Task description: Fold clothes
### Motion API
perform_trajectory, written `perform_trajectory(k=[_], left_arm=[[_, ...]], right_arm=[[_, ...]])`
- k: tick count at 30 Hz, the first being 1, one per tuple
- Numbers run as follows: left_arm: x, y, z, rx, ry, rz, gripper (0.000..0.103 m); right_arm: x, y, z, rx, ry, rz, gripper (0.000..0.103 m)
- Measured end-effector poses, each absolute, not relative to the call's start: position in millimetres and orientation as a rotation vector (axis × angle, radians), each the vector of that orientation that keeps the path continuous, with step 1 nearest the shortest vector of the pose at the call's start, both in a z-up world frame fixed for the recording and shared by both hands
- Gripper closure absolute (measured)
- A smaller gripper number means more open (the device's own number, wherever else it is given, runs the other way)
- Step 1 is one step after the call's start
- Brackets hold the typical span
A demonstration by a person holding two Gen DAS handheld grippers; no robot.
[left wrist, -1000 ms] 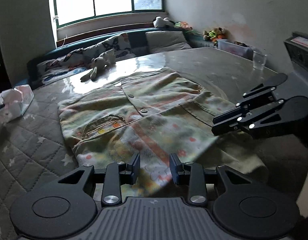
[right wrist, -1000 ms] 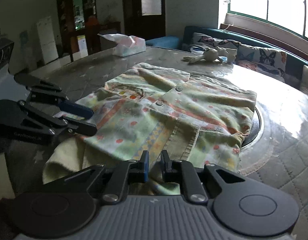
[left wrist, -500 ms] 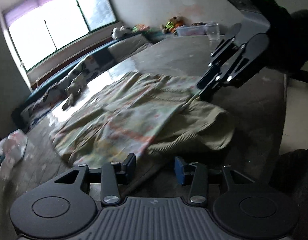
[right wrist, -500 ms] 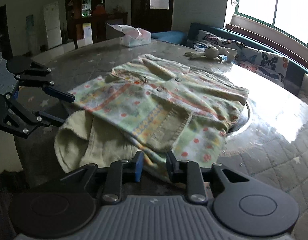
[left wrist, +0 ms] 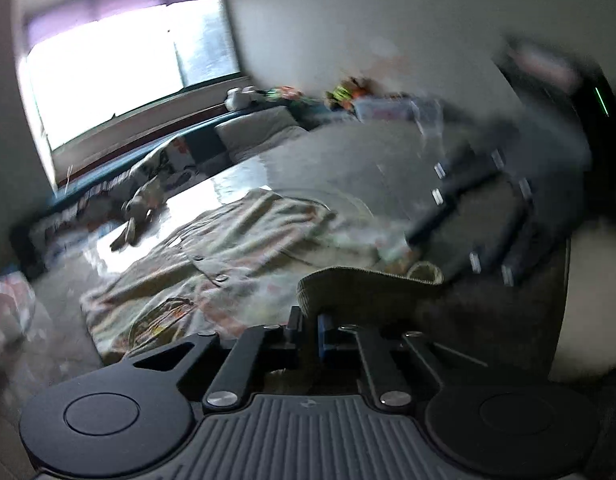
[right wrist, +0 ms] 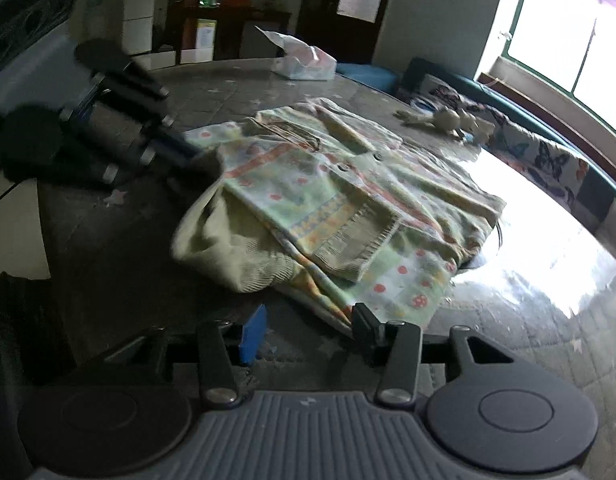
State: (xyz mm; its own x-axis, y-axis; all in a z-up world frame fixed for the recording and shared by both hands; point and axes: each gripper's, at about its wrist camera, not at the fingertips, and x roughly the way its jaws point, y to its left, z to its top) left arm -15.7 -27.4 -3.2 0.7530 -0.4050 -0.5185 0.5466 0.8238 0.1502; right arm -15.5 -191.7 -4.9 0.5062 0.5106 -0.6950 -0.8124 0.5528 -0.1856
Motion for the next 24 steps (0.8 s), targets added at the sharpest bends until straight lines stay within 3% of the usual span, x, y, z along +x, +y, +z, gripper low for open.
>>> perform_trajectory(k=[7, 10, 11, 12, 13, 14, 16, 18, 24], left_arm=[[11.0, -11.8, 16.0, 0.149, 0.520, -0.493, 0.097], [13.3, -9.7, 15.0, 0.142, 0.535, -0.480, 0.095], [12.1, -8.4, 13.9, 0.144, 0.542, -0.476, 0.093], [10.1, -6.6, 12.5, 0.146, 0.547, -0.474, 0.092], [6.2, -4.5, 11.1, 0.151, 0.549, -0.473, 0.090], [1.8, -2.8, 10.1, 0.157, 0.550, -0.468, 0.088], [-7.9, 0.6, 7.3, 0.180, 0.545, -0.456, 0.068], [-18.0, 3.9, 4.3, 0.206, 0.538, -0.441, 0.055], [-39.0, -5.7, -11.8, 0.375, 0.511, -0.413, 0.050]], right_arm=[[-6.8, -169.4, -4.3, -0.514, 0.550, 0.893, 0.050], [4.1, -157.2, -5.2, -0.470, 0.542, 0.907, 0.055], [8.8, -155.1, -5.2, -0.445, 0.557, 0.912, 0.060], [13.6, -153.3, -5.1, -0.417, 0.573, 0.917, 0.072], [17.5, -152.1, -4.8, -0.398, 0.590, 0.916, 0.076], [22.0, -151.8, -3.6, -0.377, 0.607, 0.914, 0.077], [30.0, -152.3, -0.1, -0.336, 0.634, 0.912, 0.081], [33.9, -153.0, 3.8, -0.307, 0.647, 0.909, 0.083], [42.0, -153.3, 13.0, -0.249, 0.662, 0.891, 0.086]])
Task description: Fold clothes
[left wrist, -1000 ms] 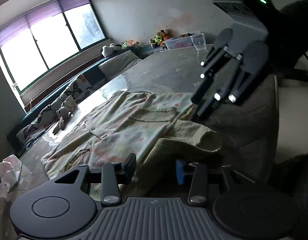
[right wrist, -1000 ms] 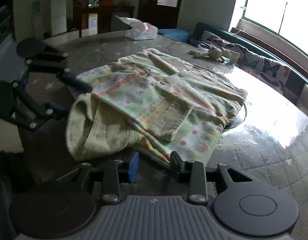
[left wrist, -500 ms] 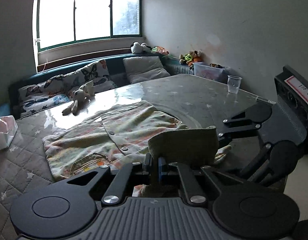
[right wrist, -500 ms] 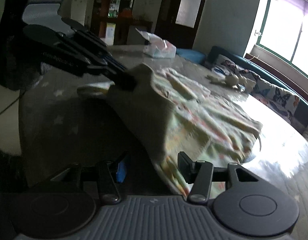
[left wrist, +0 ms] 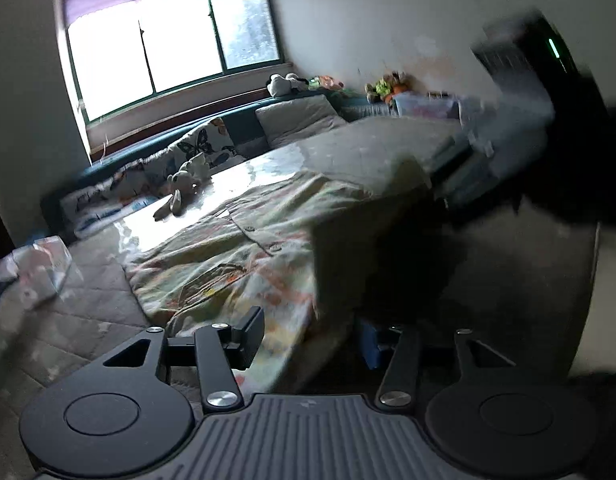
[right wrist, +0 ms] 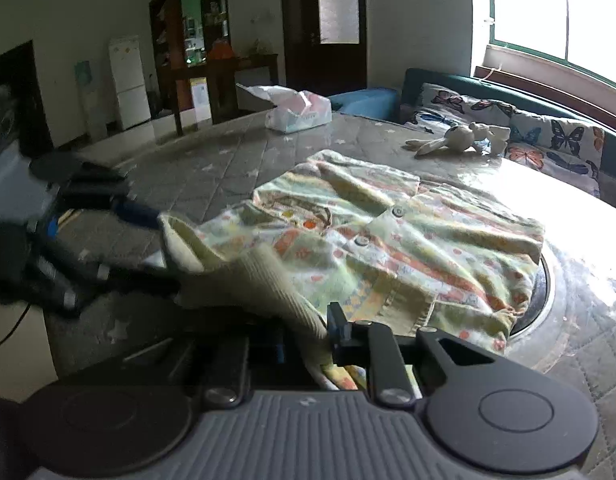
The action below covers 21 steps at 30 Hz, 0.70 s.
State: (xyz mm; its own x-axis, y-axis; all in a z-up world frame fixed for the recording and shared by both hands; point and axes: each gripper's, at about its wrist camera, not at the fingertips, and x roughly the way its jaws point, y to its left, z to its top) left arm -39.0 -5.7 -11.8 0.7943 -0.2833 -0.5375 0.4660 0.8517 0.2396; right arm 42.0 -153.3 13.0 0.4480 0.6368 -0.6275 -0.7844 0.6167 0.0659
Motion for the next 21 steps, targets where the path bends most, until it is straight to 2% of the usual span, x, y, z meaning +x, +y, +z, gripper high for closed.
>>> perform_trajectory(k=[5, 6, 7, 9, 10, 21], left_arm=[[-36.2, -16.7, -30.8, 0.492, 0.509, -0.363, 0.050], [-34.5, -17.2, -33.3, 0.507, 0.508, -0.350, 0.053], [-32.4, -16.5, -35.2, 0.516, 0.508, -0.341, 0.069], [-29.5, -13.3, -36.3, 0.522, 0.515, -0.325, 0.088], [-29.2, -10.9, -35.4, 0.519, 0.515, -0.319, 0.092], [-90.8, 1.7, 20.4, 0.456, 0.475, -0.390, 0.095]], right_arm=[[45.5, -154.3, 18.6, -0.209, 0.661, 0.874, 0.087], [44.5, -154.0, 19.6, -0.213, 0.652, 0.871, 0.087], [43.4, -153.8, 20.2, -0.215, 0.646, 0.869, 0.087], [41.2, -153.6, 20.7, -0.218, 0.631, 0.860, 0.088], [39.5, -153.7, 21.1, -0.218, 0.623, 0.857, 0.089], [-2.6, -172.0, 54.0, -0.230, 0.587, 0.950, 0.093]])
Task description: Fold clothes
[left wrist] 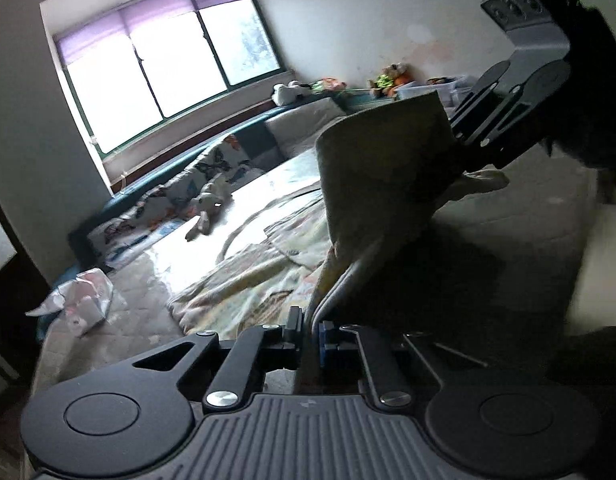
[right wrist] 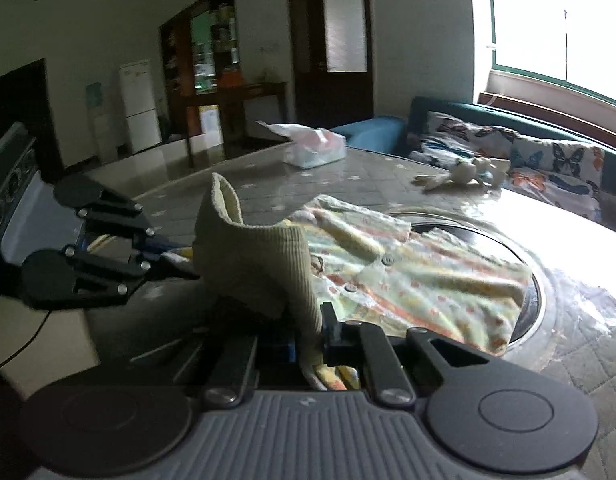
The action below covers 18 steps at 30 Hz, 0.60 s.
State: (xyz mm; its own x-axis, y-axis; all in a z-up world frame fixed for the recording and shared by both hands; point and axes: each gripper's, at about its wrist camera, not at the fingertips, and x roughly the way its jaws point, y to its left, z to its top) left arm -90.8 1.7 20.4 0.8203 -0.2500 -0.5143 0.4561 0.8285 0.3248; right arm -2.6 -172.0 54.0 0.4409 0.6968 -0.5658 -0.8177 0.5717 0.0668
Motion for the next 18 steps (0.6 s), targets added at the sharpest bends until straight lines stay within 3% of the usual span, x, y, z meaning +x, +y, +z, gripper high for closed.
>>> perform_trajectory(k=[7, 18], left_arm=[[-111.3, 9.8, 42.7, 0.399, 0.468, -0.411, 0.095], [-13.7, 19.8, 51.3, 0.370, 0.486, -0.319, 0.095]], right_arm=[[-31.5, -178.8, 80.8, -0.247, 0.634, 1.027, 0.094], [52.4, -155.2, 95.7, -0.235, 0.642, 0.960, 0.094]])
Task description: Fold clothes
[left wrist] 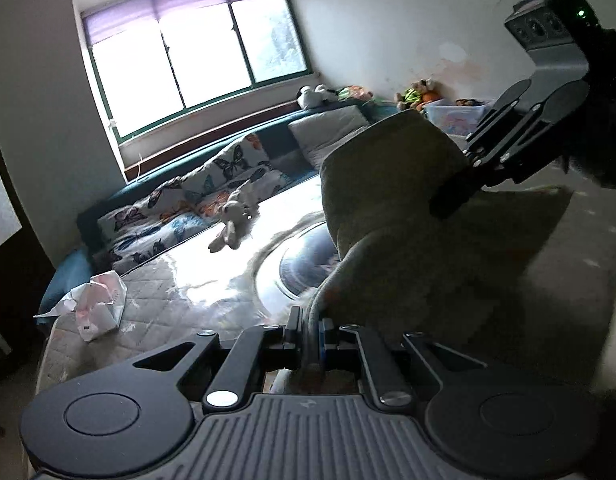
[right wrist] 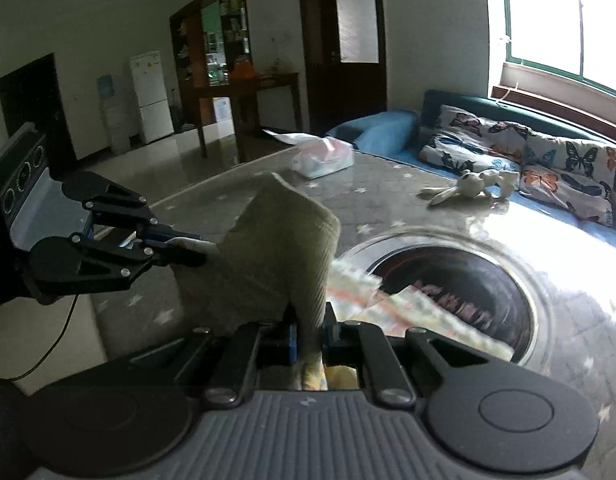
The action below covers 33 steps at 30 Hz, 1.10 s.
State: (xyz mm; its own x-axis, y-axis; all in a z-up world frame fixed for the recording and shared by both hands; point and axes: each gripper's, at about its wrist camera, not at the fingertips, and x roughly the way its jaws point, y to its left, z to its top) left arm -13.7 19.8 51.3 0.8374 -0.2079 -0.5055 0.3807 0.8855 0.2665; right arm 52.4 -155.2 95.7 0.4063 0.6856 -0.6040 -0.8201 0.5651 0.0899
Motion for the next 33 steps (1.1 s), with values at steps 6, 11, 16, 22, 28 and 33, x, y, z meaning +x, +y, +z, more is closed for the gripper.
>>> perform_trajectory(k=[6, 11, 16, 22, 28, 33], left_arm=[[63.9, 30.0, 32.6, 0.349, 0.591, -0.272, 0.095], [106.4, 36.7, 2.8, 0.338, 0.679, -0.236, 0.091], [122.6, 43.1, -17.2, 0.312, 0.732, -0.198, 0.079], [125.4, 52.1, -17.0, 0.287, 0.720, -0.150, 0.065], [125.4, 68.1, -17.2, 0.257, 0.728, -0.084, 0.063], [122.4, 76.4, -14.0, 0.213, 0.722, -0.040, 0.062]], right_arm=[[121.0, -135.0, 83.8, -0.215, 0.713, 0.935, 0.094], [161.5, -117.3, 55.4, -0.211, 0.743, 0.869, 0.092], [181.5, -114.2, 30.6, -0.212, 0.721, 0.774, 0.070], [159.4, -137.8, 29.9, -0.175, 0.674, 0.723, 0.070], [133.0, -154.7, 6.7, -0.098, 0.752, 0.722, 0.071], [143.5, -174.2, -16.7, -0.042, 0.798, 0.620, 0.077]])
